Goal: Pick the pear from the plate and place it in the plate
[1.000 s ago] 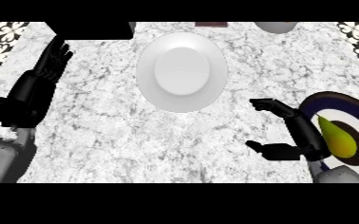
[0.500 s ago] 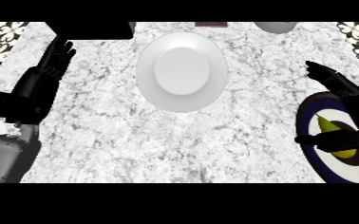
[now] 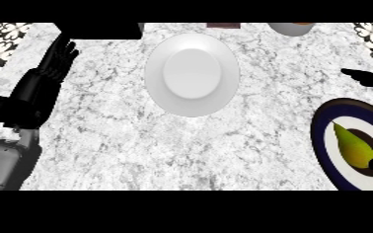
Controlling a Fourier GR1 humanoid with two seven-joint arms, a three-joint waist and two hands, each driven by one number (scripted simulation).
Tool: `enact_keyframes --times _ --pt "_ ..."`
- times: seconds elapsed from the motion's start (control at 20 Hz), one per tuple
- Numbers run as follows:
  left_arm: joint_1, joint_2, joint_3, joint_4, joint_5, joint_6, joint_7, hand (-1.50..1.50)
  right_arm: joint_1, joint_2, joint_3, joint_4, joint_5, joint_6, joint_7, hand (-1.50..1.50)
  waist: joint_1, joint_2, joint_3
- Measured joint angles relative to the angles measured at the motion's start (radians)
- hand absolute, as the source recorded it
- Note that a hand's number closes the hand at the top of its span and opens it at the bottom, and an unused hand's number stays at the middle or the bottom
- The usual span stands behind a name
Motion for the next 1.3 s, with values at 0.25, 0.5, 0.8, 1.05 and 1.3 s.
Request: enact_keyframes --times 0.25,0.5,0.8,1.05,1.3 --pt "-0.022 -0.016 -0.002 0.001 -0.011 -0.003 0.019 0.00 -0.061 -0.027 0.073 0.020 -0.002 0.164 0.129 -1.50 0.007 0.003 0.002" --pt "-0.011 -0.034 0.024 0.027 -0.029 -0.023 -0.006 0.00 -0.114 0.025 0.096 0.072 0.069 0.263 0.183 -1.50 0.001 0.002 0.003" --pt "-0.020 -0.048 0.053 0.012 -0.042 -0.046 0.030 0.00 -0.133 0.124 0.111 0.133 0.220 0.281 0.221 -1.50 -0.003 0.001 0.003" --pt "0.010 -0.077 0.049 -0.028 -0.082 -0.037 0.044 0.00 -0.117 0.179 0.121 0.211 0.344 0.296 0.199 -1.50 -0.004 0.000 0.004" --pt "0.004 -0.095 0.092 0.004 -0.089 -0.081 0.032 0.00 -0.112 0.235 0.089 0.287 0.447 0.326 0.141 -1.50 -0.008 0.000 0.004"
